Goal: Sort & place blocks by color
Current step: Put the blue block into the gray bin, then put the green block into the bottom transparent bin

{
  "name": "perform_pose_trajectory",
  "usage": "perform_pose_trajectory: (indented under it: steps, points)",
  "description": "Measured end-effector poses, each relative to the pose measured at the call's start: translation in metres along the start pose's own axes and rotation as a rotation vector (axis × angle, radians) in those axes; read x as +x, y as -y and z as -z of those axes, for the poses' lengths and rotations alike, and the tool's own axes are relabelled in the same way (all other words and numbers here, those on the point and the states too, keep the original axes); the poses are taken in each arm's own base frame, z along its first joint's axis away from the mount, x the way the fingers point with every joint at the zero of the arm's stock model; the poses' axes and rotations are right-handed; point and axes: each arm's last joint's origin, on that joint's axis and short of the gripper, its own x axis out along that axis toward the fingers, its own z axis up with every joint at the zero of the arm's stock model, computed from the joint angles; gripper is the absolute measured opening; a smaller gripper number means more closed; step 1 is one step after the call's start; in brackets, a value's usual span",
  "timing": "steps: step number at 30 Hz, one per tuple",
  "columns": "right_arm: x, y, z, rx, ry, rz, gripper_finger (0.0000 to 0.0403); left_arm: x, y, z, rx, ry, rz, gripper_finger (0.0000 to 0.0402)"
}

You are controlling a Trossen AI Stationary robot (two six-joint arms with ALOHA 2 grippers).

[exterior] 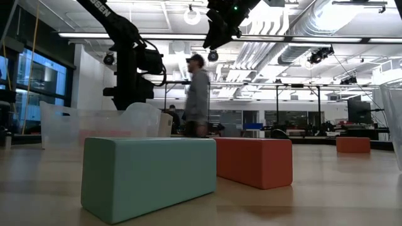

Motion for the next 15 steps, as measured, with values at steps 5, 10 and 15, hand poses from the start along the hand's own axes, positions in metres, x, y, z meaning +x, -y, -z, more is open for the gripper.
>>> perform_pose_trajectory:
  steps: [5, 10, 15]
  points:
    - [-0.001, 0.001, 0.001, -0.003, -0.020, 0.041, 0.0232, 0.000, 0.000, 0.000, 0.001, -0.001, 0.003, 0.0105]
    - [-0.022, 0.007, 0.002, 0.004, -0.047, 0.100, 0.0232, -0.002, 0.000, 0.000, 0.003, -0.014, 0.003, 0.0120]
    - [-0.052, 0.012, 0.003, 0.074, -0.051, 0.080, 0.0232, -0.016, -0.002, -0.005, 0.003, -0.018, 0.003, 0.0121]
